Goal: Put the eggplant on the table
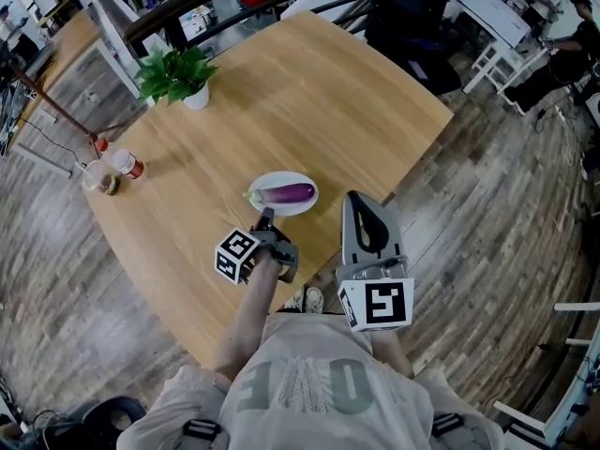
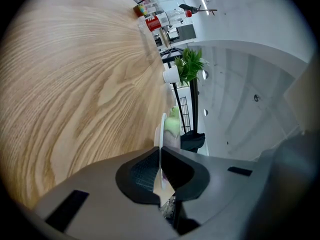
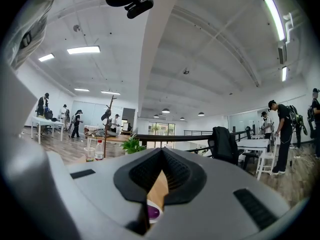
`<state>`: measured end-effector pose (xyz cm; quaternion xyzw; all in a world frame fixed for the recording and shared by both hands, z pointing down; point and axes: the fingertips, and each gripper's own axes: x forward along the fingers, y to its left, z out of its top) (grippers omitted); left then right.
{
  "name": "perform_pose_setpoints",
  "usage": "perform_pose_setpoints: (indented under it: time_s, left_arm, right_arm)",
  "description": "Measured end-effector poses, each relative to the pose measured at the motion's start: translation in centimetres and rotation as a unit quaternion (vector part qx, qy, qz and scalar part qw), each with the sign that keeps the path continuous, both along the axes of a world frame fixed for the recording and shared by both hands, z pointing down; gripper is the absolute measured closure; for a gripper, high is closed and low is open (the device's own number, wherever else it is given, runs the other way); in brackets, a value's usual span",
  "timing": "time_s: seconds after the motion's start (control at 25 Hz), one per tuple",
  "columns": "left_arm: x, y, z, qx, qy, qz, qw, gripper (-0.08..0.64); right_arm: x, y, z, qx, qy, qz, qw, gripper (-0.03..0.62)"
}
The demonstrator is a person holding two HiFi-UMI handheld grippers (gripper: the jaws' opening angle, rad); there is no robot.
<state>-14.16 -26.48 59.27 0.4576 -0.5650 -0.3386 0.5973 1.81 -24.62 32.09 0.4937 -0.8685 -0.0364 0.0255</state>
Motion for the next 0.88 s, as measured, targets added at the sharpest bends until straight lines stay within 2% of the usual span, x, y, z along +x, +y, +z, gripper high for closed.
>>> perform_pose_setpoints:
  time_s: [0.44,0.88]
  left_arm:
    - [-0.1,-0.4,2.0,-0.012,0.010,-0.006,0.9999,0.543]
    - [0.3,-1.4,2.7,-0.007,0.029,-0.013,0.9995,0.543]
  right_arm:
    - [0.5,-0.5,0.4,-0.003,0.009,0.012,1.000,0.574]
    - [0.2,-0.7,0.6,-0.007,0.016,0.007,1.000,0.575]
